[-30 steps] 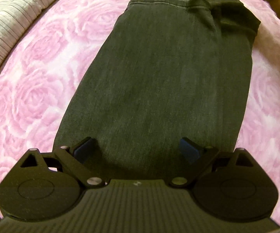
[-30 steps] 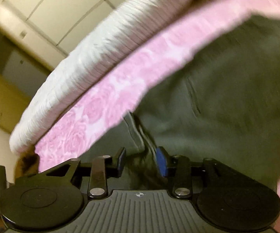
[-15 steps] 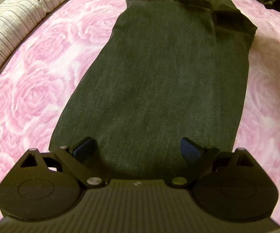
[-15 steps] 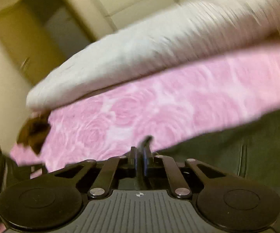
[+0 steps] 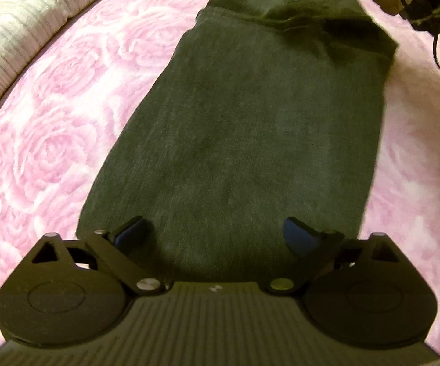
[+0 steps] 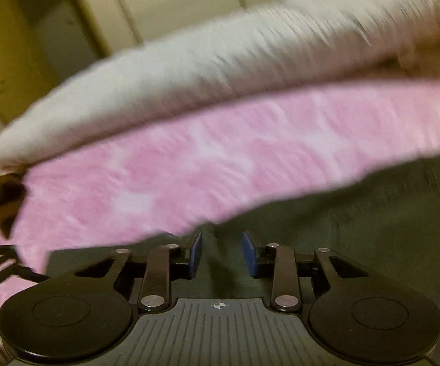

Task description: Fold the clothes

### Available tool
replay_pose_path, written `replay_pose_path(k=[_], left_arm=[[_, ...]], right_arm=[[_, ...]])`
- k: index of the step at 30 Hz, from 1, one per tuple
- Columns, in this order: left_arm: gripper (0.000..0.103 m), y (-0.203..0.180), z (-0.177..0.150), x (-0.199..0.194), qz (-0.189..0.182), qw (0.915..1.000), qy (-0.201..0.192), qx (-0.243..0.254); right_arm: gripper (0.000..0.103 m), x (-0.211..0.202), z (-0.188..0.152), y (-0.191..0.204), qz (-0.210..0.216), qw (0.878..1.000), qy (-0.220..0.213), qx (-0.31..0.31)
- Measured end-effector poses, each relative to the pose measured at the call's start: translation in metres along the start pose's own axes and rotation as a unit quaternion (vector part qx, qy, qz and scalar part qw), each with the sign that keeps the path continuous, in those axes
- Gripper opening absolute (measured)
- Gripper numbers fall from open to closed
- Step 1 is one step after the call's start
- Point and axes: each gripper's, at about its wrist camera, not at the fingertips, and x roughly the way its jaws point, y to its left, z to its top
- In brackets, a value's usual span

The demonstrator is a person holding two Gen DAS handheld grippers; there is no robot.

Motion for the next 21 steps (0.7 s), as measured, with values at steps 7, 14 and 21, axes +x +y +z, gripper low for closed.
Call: replay_pose_path(k=[7,14,21], left_arm=[[0.094,0.008,-0.028,-0.027,0.040,0.9882,-0.011,0.147],[0.093,-0.010,-0.073,-0.009,0.105,0.8964,-0.029,0.430],[0.095,-0.005,-0.094,0.008,0.108,0.8354,-0.093,0.531]], right_arm=[[0.035,0.024,-0.031,0.037,-0.029,0.994,0.078,-0.065],[0.059,-0.024,-0.066,0.136,-0.046,0.991,0.054,-0.116],[0.061,-0.012,-0.147,0.263,-0.063,0.964,0.069,-0.250]])
